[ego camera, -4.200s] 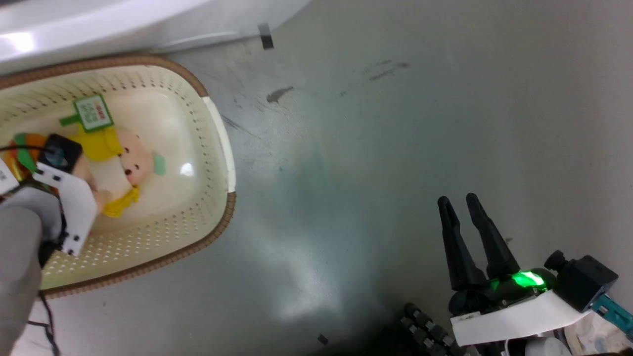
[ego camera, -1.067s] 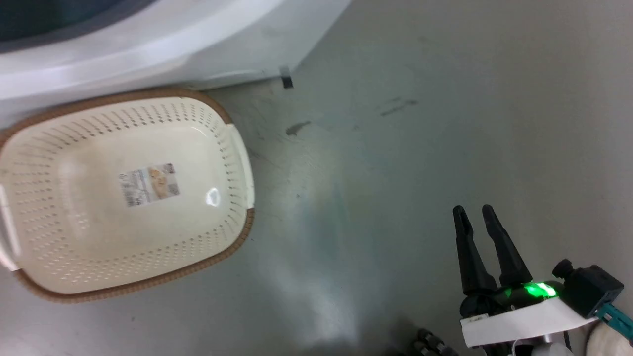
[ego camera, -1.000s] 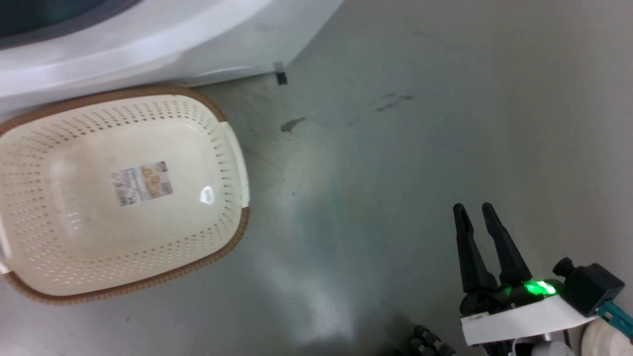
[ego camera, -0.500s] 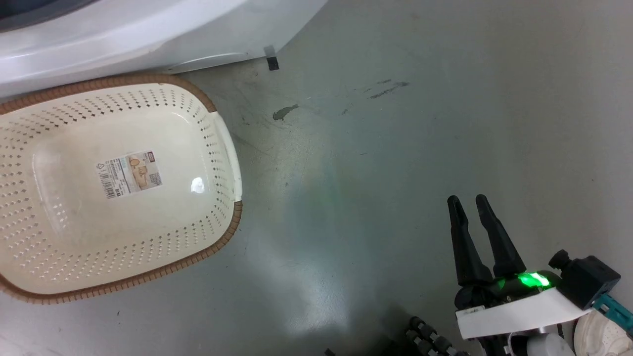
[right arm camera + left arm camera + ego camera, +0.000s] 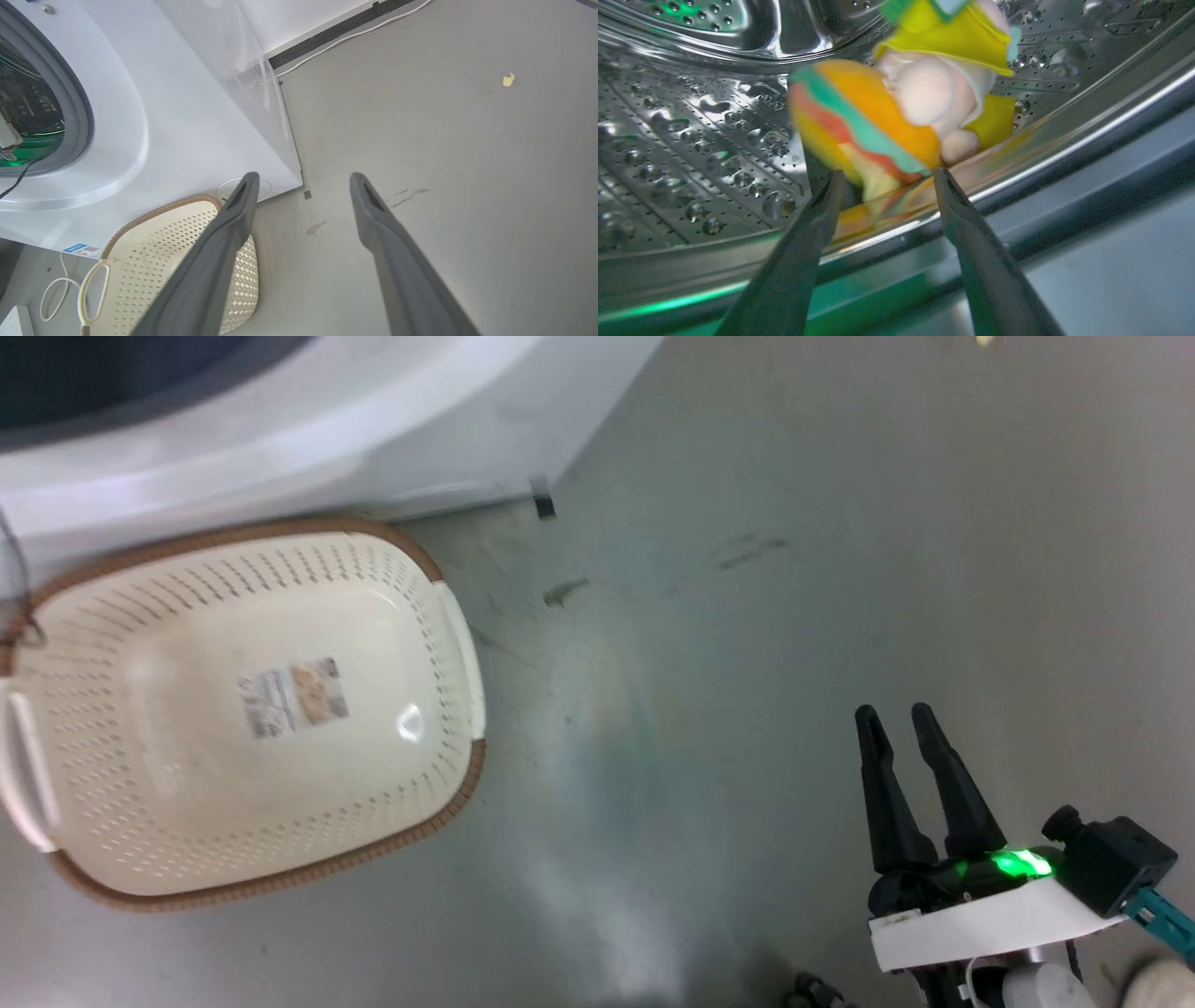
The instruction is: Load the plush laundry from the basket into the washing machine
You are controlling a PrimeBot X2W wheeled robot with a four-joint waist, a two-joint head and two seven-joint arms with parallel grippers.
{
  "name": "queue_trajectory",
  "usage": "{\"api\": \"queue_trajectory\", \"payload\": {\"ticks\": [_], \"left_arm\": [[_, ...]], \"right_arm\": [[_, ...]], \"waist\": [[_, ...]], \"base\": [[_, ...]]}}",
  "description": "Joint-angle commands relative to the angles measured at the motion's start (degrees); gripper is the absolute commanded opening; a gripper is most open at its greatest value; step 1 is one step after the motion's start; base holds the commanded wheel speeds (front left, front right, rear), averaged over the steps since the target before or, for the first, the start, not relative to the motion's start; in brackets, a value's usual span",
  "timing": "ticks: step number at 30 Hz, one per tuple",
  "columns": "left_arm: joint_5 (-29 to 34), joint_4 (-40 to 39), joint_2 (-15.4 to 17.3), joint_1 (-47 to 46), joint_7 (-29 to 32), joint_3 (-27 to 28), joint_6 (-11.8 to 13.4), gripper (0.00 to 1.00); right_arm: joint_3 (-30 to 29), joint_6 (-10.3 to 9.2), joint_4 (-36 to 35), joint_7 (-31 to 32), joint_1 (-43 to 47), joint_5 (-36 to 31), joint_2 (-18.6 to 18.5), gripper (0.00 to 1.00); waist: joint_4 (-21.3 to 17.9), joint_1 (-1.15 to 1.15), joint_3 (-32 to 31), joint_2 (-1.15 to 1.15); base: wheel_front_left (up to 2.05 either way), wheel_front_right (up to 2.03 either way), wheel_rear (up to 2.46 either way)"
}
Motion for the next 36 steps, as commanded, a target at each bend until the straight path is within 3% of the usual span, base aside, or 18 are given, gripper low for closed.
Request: {"api": "queue_trajectory", "payload": {"ticks": [1, 10, 14, 21, 24, 30, 36], "left_arm": [[-0.85, 1.06, -0.40, 1.70, -1.55, -0.19, 0.18, 1.00], [-6.52, 3.20, -8.38, 13.07, -12.71, -1.66, 0.18, 1.00], [-11.87, 1.74, -11.87, 20.08, -16.23, -0.54, 0.18, 1.00], [-15.98, -5.86, -13.49, 33.05, -18.21, 2.83, 0.52, 1.00], [-14.28, -13.92, -13.70, 39.92, -18.26, 7.54, 2.52, 1.00], [-7.38, -32.88, -15.67, 58.59, -18.27, 17.38, 9.49, 1.00], [0.69, -44.35, -18.71, 72.15, -18.28, 21.02, 12.65, 1.00]], "right_arm": [[-0.64, 0.03, 0.47, -0.26, -0.57, -0.71, -0.01, 1.00], [-3.42, 0.03, 2.83, -0.26, 1.67, -5.25, -0.01, 1.00], [-5.01, 0.03, 4.27, -0.26, 3.08, -8.01, -0.01, 1.00], [-7.44, 0.03, 5.23, -0.26, 5.87, -10.95, -0.01, 1.00], [-7.14, 0.03, 5.09, -0.26, 7.21, -12.97, -0.01, 1.00], [-7.01, 0.03, 4.40, -0.26, 10.04, -14.65, -0.01, 1.00], [-5.86, 0.03, 4.25, -0.26, 12.02, -15.25, -0.01, 1.00]], "waist": [[1.51, 0.00, -3.29, 0.00], [7.45, 0.00, -17.73, 0.00], [10.48, 0.00, -25.00, 0.00], [15.74, 0.00, -33.98, 0.00], [17.66, 0.00, -36.63, 0.00], [20.43, 0.00, -40.35, 0.00], [22.31, 0.00, -41.57, 0.00]], "base": [[0.00, 0.00, 0.00], [0.00, 0.00, 0.00], [0.00, 0.00, 0.00], [0.00, 0.00, 0.00], [0.00, 0.00, 0.00], [0.00, 0.00, 0.00], [0.00, 0.00, 0.00]]}}
